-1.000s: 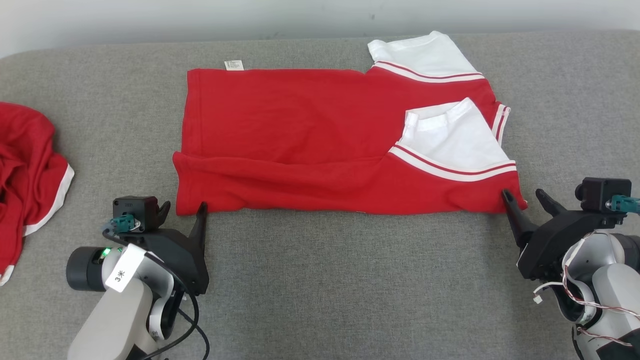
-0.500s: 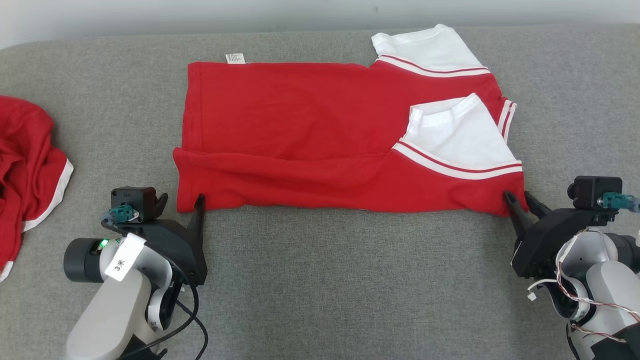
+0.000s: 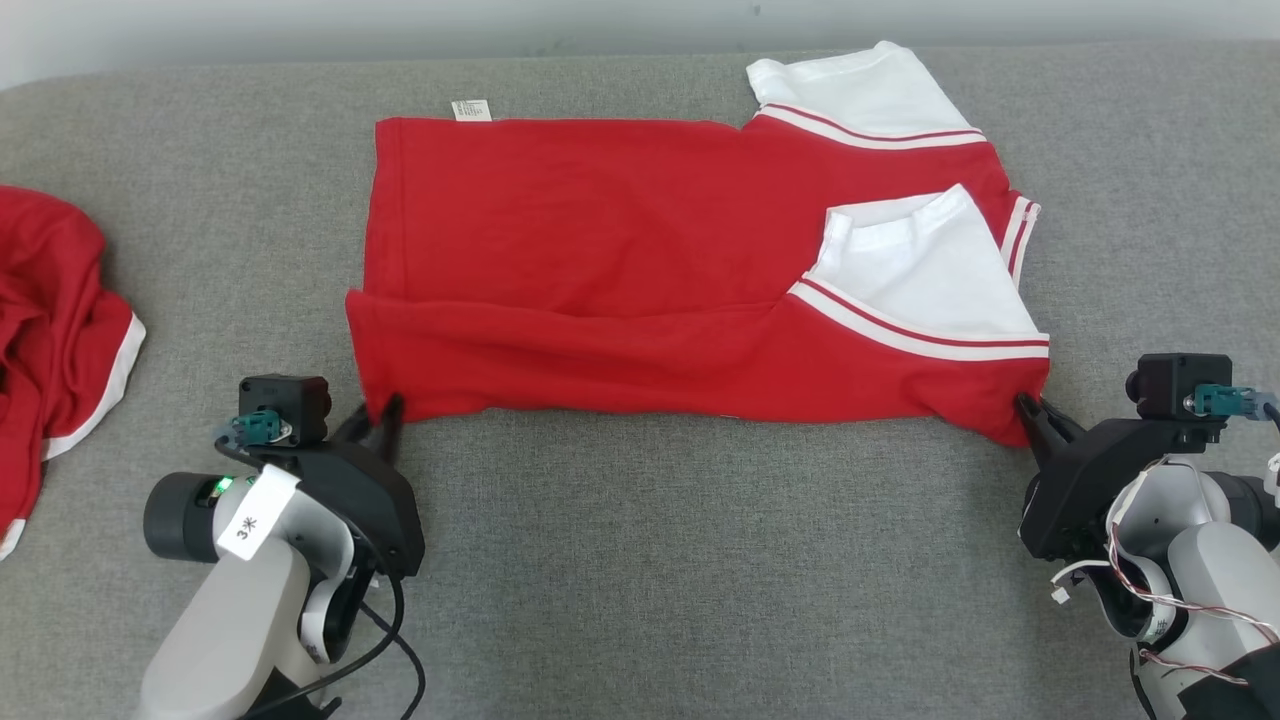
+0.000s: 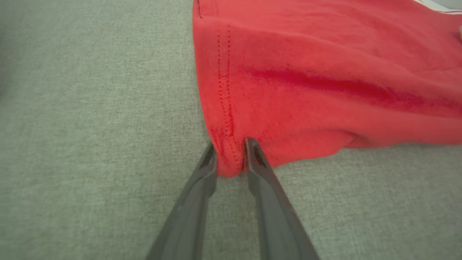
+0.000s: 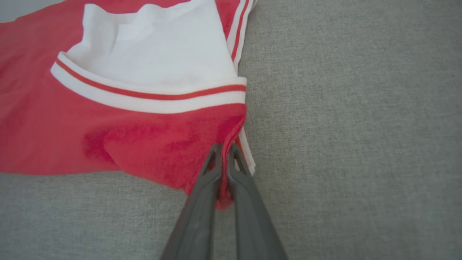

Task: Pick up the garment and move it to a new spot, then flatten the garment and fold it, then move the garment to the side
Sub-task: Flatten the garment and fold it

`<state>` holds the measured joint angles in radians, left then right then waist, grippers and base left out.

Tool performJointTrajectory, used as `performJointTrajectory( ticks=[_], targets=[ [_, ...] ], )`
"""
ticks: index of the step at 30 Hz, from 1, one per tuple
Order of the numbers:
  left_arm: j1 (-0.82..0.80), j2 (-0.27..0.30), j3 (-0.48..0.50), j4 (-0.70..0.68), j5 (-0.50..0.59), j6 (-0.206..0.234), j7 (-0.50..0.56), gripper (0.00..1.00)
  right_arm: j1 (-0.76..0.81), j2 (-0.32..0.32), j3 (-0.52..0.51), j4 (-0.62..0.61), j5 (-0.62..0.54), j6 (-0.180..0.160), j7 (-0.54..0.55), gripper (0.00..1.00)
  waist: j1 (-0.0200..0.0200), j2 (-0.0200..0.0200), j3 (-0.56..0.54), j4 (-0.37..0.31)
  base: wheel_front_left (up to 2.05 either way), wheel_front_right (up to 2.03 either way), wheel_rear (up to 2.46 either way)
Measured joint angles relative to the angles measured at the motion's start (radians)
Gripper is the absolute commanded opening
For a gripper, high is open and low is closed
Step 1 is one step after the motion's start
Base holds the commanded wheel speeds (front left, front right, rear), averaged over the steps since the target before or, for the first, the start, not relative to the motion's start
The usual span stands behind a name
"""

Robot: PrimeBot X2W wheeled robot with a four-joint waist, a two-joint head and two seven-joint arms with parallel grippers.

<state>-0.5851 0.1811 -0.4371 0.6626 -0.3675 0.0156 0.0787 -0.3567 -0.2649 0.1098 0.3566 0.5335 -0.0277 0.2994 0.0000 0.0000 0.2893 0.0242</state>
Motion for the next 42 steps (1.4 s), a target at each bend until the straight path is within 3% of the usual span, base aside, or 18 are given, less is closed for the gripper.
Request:
performJointTrajectory(
  ticks=[12, 16, 23, 35, 42],
  targets=[
    [0.001, -0.008, 0.032, 0.002, -0.028, -0.009, -0.045, 0.00, 0.001, 0.000, 0.000, 0.011, 0.003, 0.000, 0.008, 0.00, 0.0001, 0.0001, -0.011, 0.006, 0.00, 0.00, 0.00],
    [0.016, -0.008, 0.041, -0.003, -0.050, -0.041, -0.074, 0.00, 0.023, -0.002, -0.020, 0.002, 0.030, 0.004, 0.006, 0.00, 0.0001, 0.0000, -0.024, 0.009, 0.00, 0.00, 0.00],
    [0.152, 0.002, 0.075, -0.061, -0.158, -0.122, -0.151, 0.00, 0.137, 0.000, -0.045, -0.060, 0.103, 0.065, -0.009, 0.00, 0.0001, 0.0000, -0.065, 0.014, 0.00, 0.00, 0.00],
    [0.365, 0.047, 0.069, -0.130, -0.239, -0.139, -0.174, 0.00, 0.401, -0.021, -0.100, -0.246, 0.216, 0.116, -0.004, 0.00, -0.0001, 0.0000, -0.133, 0.005, 0.00, 0.00, 0.00],
    [0.471, 0.082, 0.055, -0.207, -0.283, -0.140, -0.176, 0.00, 0.549, -0.037, -0.118, -0.375, 0.270, 0.125, 0.017, 0.00, -0.0001, 0.0000, -0.168, -0.008, 0.00, 0.00, 0.00]
  ],
)
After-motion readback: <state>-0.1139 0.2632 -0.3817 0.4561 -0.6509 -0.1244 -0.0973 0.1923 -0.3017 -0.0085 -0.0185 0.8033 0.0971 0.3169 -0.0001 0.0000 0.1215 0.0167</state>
